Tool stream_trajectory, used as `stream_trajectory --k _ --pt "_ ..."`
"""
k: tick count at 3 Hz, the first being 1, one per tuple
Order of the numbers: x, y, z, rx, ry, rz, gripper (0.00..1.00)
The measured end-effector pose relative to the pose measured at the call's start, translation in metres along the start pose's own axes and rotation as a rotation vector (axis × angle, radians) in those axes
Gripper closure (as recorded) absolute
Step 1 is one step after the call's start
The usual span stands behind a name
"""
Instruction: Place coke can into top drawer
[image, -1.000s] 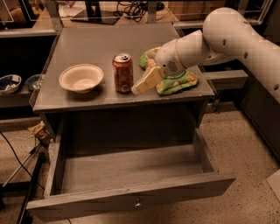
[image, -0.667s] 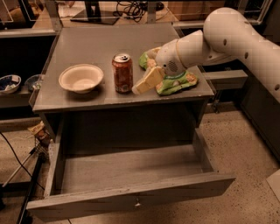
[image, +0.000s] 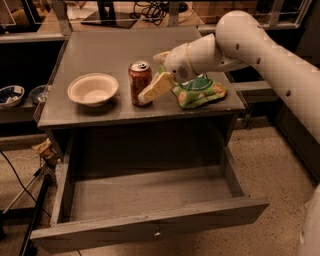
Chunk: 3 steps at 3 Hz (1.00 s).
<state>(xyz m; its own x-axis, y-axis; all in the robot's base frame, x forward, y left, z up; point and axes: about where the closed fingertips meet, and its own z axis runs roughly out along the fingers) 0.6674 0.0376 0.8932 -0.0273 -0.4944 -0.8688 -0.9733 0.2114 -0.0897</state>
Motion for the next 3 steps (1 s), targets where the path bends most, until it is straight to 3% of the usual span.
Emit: stream_trajectory --k 1,3 --pt "-0.002 -0.001 0.002 -0.002 -0.004 -0.002 0.00" --pt "-0.003 -0.006 0.026 -0.017 -0.078 0.017 0.00"
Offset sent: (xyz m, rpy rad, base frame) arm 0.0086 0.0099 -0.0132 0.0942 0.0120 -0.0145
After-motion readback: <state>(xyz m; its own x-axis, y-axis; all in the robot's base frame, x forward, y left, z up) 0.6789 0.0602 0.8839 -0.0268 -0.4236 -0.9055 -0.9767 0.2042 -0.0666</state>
